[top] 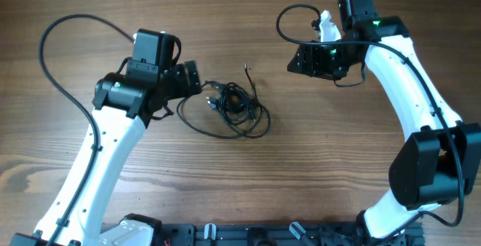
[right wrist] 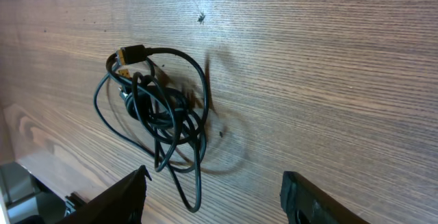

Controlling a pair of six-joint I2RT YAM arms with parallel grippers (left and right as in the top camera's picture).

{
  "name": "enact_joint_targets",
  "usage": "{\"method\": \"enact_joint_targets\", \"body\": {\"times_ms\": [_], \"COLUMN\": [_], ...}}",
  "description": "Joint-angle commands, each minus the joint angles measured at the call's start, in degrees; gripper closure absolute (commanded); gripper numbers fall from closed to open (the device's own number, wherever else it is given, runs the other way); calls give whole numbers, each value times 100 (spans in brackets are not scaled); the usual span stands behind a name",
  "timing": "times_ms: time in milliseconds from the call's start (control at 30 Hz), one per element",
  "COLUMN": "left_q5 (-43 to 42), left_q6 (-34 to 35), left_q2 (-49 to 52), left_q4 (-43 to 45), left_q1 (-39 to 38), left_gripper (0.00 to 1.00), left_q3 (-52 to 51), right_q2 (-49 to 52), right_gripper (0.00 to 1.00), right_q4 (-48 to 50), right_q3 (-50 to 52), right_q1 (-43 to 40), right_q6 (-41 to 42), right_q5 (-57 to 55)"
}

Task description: Untangle cables

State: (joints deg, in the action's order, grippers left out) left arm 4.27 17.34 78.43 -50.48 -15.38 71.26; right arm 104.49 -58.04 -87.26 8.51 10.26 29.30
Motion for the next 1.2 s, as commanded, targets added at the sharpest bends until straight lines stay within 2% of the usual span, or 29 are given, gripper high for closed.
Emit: {"method": "enact_joint_targets", "body": {"times_ms": [0,167,233,300,467,600,700,967,1100,1167], "left_q5": [-1084,-1095,-1390,-1915,-2218,-1698,-1644,-1637,-986,-883], "left_q6": [-925,-1620,-1910,-2175,-2210,-2138,-2100,-2079,-1488,-1467], "left_q2": [315,1388,1720,1954,2459,2697,2756,2776,2787,2809], "left_q4": [433,977,999,957,964,960,990,1600,1803,1827], "left_q1": [-175,-291,-291,-291,-372,-474,-490,-704,-691,-686], "left_gripper": [11,27,39,47,50,50,50,65,68,66], "left_q3": [52,22,22,22,20,20,17,-356,-560,-581], "right_q2": [-98,-98,-98,-98,-98,-98,-98,-98,-98,-98], "right_gripper": [34,30,29,29,29,29,29,29,31,31], "right_q4": [9,-4,-9,-7,-9,-9,-9,-15,-42,-28], "right_q3": [-114,-114,-114,-114,-114,-114,-114,-114,-114,-114], "right_q1": [9,9,9,9,9,9,9,9,103,205], "right_q6": [24,22,22,20,20,20,20,20,13,-4], "right_q5": [-101,-107,-146,-149,-146,-146,-146,-140,-118,-118]}}
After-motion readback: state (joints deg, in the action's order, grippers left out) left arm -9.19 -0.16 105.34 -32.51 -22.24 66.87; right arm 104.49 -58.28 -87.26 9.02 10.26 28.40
